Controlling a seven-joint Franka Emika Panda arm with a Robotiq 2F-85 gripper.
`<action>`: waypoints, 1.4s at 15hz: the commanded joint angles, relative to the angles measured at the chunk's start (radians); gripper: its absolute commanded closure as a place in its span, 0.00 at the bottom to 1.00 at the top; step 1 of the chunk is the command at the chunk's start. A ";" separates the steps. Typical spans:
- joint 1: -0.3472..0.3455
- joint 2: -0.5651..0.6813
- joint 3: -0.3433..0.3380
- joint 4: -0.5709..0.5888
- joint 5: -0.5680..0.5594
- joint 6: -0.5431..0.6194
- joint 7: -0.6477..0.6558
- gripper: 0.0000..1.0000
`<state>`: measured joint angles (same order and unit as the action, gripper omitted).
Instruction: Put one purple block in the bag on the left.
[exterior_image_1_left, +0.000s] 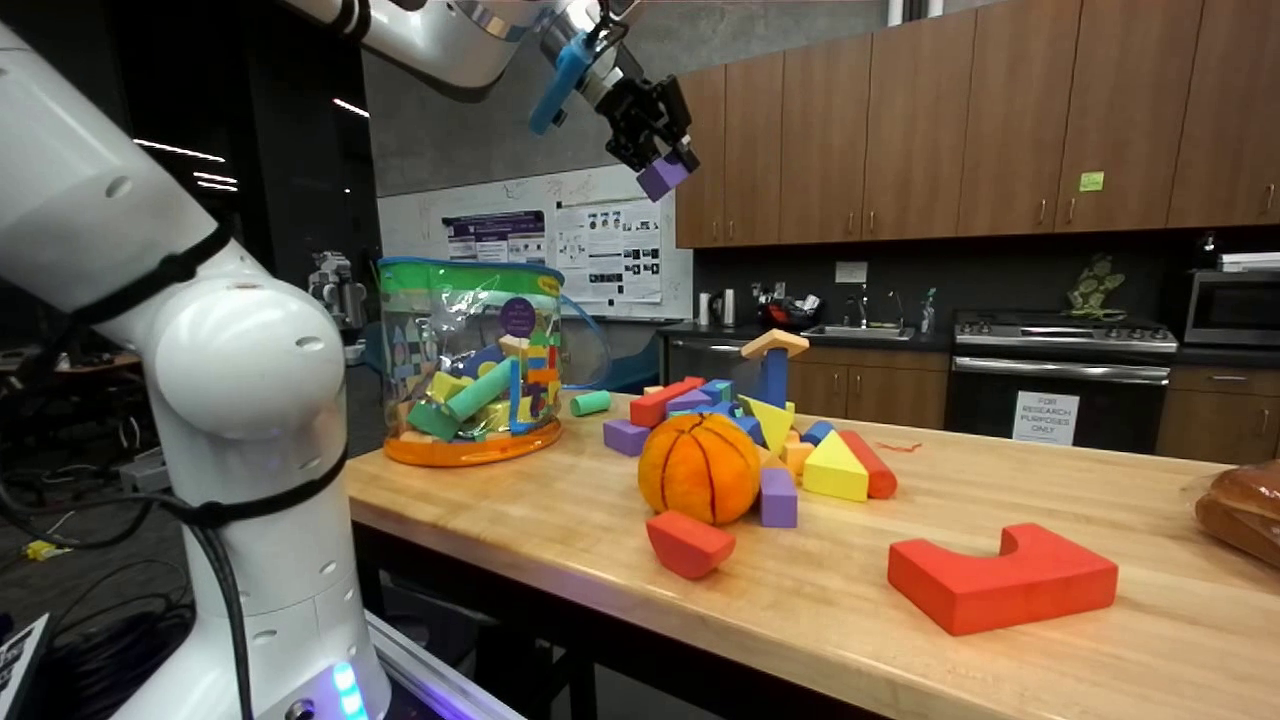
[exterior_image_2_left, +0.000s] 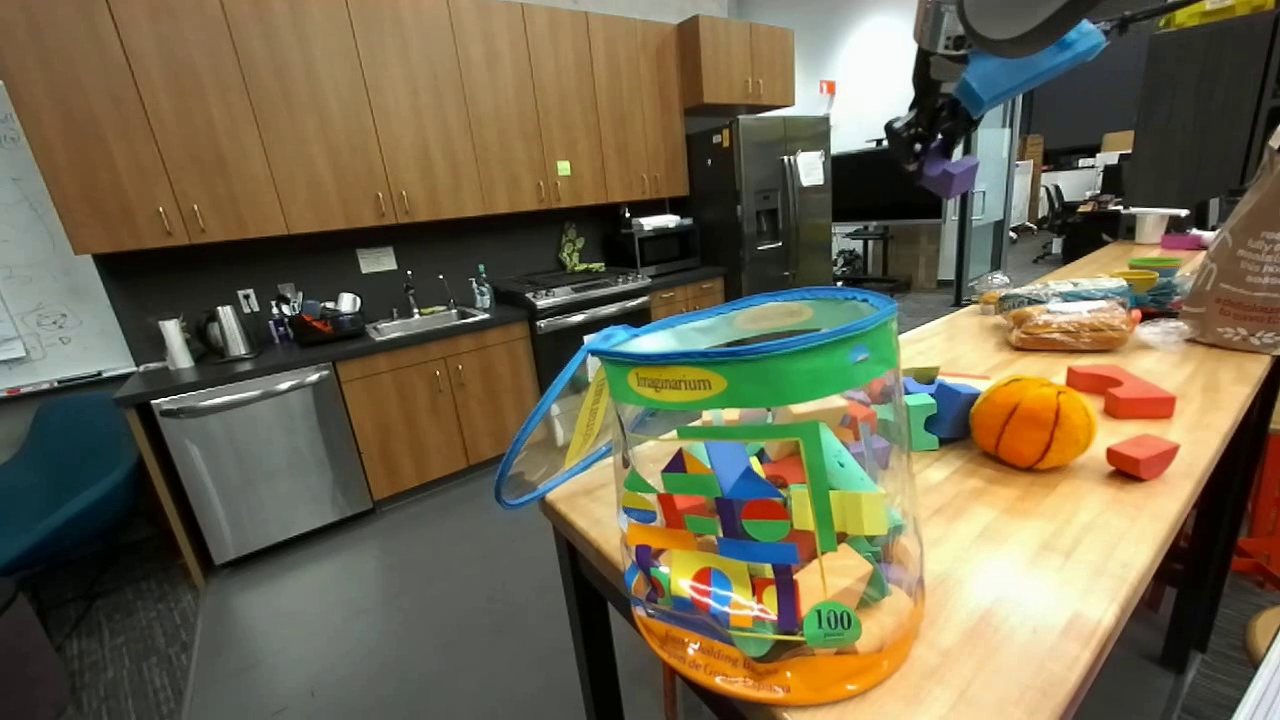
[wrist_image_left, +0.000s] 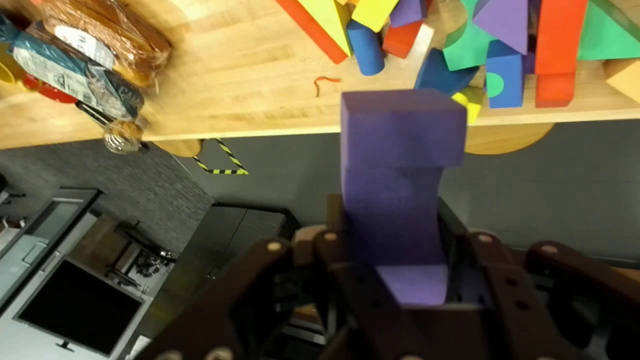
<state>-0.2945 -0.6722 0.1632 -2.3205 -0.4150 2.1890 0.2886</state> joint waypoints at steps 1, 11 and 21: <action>0.055 0.010 0.099 0.053 -0.066 -0.069 0.059 0.83; 0.264 0.100 0.232 0.221 -0.052 -0.223 -0.006 0.83; 0.381 0.394 0.353 0.493 -0.042 -0.417 0.120 0.83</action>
<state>0.0478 -0.3913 0.4716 -1.9215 -0.4377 1.8516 0.3429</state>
